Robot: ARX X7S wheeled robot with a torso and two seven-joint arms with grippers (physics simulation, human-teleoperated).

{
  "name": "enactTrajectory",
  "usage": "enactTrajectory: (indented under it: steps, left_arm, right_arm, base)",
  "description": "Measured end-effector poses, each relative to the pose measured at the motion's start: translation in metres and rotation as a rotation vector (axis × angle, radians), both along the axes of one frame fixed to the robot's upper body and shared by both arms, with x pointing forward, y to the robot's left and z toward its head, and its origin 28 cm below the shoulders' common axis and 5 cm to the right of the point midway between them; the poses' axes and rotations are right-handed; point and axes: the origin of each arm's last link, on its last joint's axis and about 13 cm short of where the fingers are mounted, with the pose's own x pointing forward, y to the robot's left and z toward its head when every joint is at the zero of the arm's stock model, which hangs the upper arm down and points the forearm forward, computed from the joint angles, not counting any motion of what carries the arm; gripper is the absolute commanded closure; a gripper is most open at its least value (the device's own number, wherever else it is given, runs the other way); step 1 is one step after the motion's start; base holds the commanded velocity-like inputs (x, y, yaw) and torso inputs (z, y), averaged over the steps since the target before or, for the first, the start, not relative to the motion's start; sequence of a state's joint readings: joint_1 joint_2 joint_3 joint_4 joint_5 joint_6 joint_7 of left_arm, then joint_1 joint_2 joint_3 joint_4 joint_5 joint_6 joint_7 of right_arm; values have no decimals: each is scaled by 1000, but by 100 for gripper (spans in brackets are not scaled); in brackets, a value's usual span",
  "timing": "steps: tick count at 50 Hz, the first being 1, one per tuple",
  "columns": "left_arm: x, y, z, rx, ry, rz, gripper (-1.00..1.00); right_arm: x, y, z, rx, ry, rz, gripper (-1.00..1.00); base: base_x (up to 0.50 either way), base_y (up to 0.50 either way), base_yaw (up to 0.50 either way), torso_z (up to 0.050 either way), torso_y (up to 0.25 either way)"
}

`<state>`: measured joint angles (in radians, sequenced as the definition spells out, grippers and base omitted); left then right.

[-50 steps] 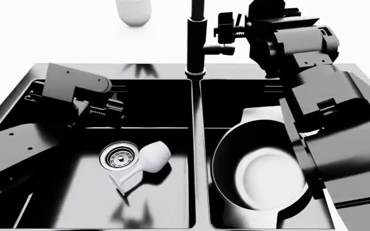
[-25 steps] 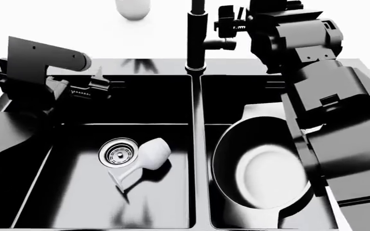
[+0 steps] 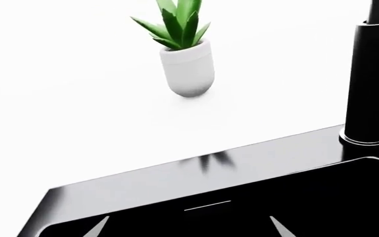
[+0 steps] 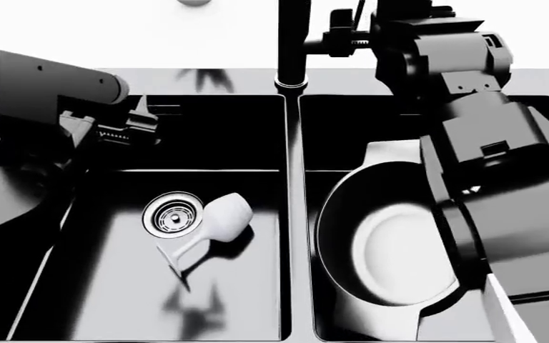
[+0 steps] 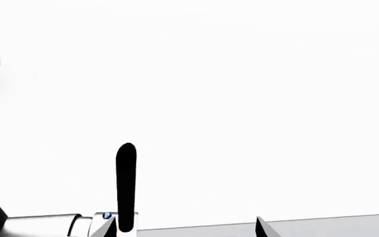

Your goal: Pick the wine glass and pot and place them in the sink. Then turn on the water.

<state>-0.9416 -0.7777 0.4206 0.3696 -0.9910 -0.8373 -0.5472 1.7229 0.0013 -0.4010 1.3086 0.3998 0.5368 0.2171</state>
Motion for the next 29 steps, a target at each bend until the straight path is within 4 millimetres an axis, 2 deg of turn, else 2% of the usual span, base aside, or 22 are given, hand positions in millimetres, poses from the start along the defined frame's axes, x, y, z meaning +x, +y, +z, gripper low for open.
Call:
enactTrajectory:
  steps: [29]
  left_arm:
    - [1, 1, -2, -1, 3, 0, -100]
  right_arm:
    - [-1, -29, 7, 112, -12, -137, -100]
  base:
    - [0, 0, 0, 0, 0]
